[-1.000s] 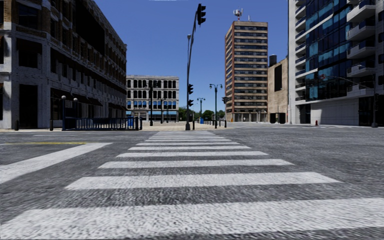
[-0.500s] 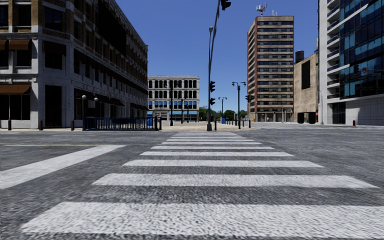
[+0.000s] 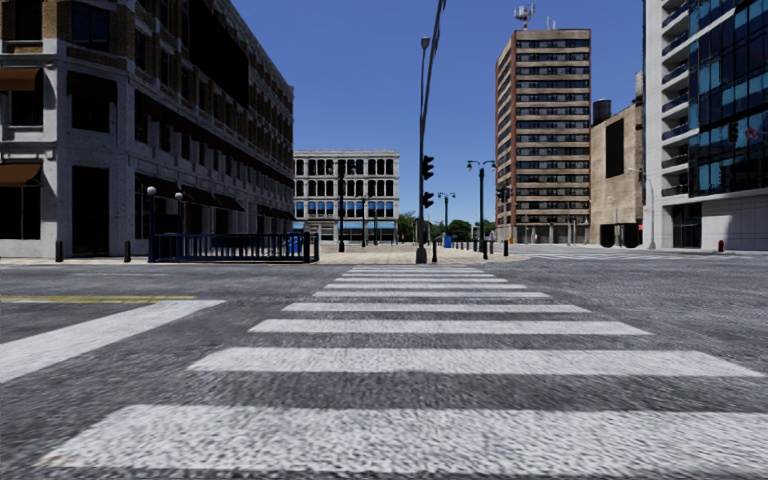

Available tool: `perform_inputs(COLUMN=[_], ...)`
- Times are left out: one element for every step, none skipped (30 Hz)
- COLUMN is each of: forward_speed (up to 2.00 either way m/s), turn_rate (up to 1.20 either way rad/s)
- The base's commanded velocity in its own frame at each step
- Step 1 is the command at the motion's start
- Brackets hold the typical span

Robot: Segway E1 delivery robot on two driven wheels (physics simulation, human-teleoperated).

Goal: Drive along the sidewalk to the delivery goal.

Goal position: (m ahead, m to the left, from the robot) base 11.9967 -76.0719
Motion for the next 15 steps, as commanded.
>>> perform_inputs(forward_speed=[2.00,2.00,2.00,2.00,2.00,2.00,2.00,2.00,2.00,2.00,2.00,2.00,2.00,2.00,2.00], turn_rate=[0.00,0.00,0.00,0.00,0.00,-0.04,-0.07,-0.10,-0.11,-0.11,-0.11,-0.12,-0.16,-0.19,-0.21])
